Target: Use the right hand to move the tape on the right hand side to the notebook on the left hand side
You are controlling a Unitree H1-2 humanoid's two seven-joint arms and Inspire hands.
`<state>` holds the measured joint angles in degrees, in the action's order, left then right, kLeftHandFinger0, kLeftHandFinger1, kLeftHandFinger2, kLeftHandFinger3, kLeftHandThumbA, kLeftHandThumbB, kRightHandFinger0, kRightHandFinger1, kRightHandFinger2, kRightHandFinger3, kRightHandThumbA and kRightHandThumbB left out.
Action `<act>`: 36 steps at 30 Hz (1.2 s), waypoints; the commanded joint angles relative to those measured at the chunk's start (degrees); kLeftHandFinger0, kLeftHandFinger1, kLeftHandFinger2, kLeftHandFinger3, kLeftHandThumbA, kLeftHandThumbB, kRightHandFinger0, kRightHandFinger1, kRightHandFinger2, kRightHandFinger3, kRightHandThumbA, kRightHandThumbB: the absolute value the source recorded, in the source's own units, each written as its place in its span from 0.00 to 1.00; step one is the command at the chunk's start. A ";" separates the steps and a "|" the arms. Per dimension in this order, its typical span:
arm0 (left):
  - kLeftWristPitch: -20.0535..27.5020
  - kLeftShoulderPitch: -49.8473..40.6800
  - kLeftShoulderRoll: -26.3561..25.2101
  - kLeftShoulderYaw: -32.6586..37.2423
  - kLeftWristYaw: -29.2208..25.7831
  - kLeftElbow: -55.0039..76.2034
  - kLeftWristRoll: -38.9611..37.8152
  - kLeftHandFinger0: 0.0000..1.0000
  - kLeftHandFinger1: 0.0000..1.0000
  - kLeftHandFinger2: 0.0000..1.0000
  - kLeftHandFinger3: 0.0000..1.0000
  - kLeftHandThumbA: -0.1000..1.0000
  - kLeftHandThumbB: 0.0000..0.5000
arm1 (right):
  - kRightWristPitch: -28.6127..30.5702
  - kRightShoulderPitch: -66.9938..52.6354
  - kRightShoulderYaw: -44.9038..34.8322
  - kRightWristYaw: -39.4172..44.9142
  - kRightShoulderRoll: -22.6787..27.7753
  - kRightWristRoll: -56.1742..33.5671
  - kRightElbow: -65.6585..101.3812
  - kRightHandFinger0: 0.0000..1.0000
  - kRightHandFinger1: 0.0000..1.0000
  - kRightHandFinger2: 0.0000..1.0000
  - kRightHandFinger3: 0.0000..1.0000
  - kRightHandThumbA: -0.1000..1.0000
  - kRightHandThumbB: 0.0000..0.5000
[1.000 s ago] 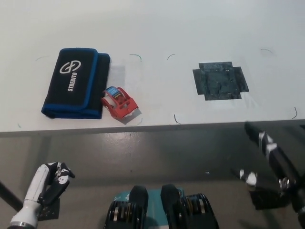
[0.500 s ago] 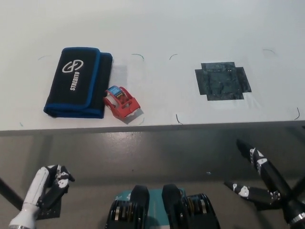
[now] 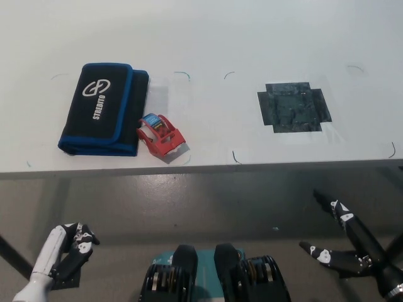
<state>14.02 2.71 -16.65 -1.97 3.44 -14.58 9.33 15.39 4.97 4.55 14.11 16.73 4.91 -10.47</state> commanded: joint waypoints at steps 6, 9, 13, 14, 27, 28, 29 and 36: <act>1.50 1.14 -1.17 0.21 -0.40 0.31 0.84 0.00 0.00 0.15 0.29 0.48 0.44 | 5.17 2.17 -0.84 -2.91 1.88 4.24 -0.51 1.00 1.00 1.00 1.00 0.79 0.29; 1.97 1.06 -1.19 0.24 -0.43 0.54 0.87 0.00 0.00 0.12 0.28 0.48 0.45 | 5.37 2.02 -0.98 -3.10 1.88 4.31 -0.39 1.00 1.00 1.00 1.00 0.77 0.28; 1.24 1.96 -1.42 0.09 -0.29 0.60 0.87 0.00 0.00 0.13 0.28 0.47 0.44 | 5.27 3.19 -1.17 -3.45 1.73 4.38 -0.92 1.00 1.00 1.00 1.00 0.77 0.29; 1.28 1.93 -1.38 0.02 -0.23 0.63 0.67 0.00 0.00 0.13 0.27 0.46 0.44 | 5.14 3.18 -1.33 -3.42 1.63 3.96 -0.93 1.00 1.00 1.00 1.00 0.76 0.30; 1.32 1.58 -1.03 -0.29 -0.50 0.39 0.40 0.05 0.04 0.16 0.28 0.46 0.46 | 5.71 3.37 -1.76 -3.56 1.79 3.06 -1.60 1.00 1.00 1.00 1.00 0.75 0.24; 1.92 1.70 -1.04 -0.34 -0.44 0.19 0.13 0.06 0.04 0.15 0.27 0.47 0.46 | 5.43 3.48 -1.77 -3.85 1.79 3.61 -1.42 1.00 1.00 1.00 1.00 0.76 0.24; 1.59 1.63 -0.98 -0.37 -0.39 0.41 0.07 0.04 0.03 0.15 0.27 0.47 0.46 | 5.67 3.55 -1.76 -3.88 1.80 3.62 -1.62 1.00 1.00 1.00 1.00 0.76 0.24; 0.83 1.94 -1.31 -0.40 -0.31 0.57 0.45 0.02 0.03 0.17 0.27 0.51 0.47 | 5.11 3.95 -1.89 -3.28 1.59 2.27 -1.57 1.00 1.00 1.00 1.00 0.68 0.18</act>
<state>14.10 3.75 -16.65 -2.02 3.43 -14.89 9.98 17.83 7.42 3.85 11.72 17.50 8.46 -12.63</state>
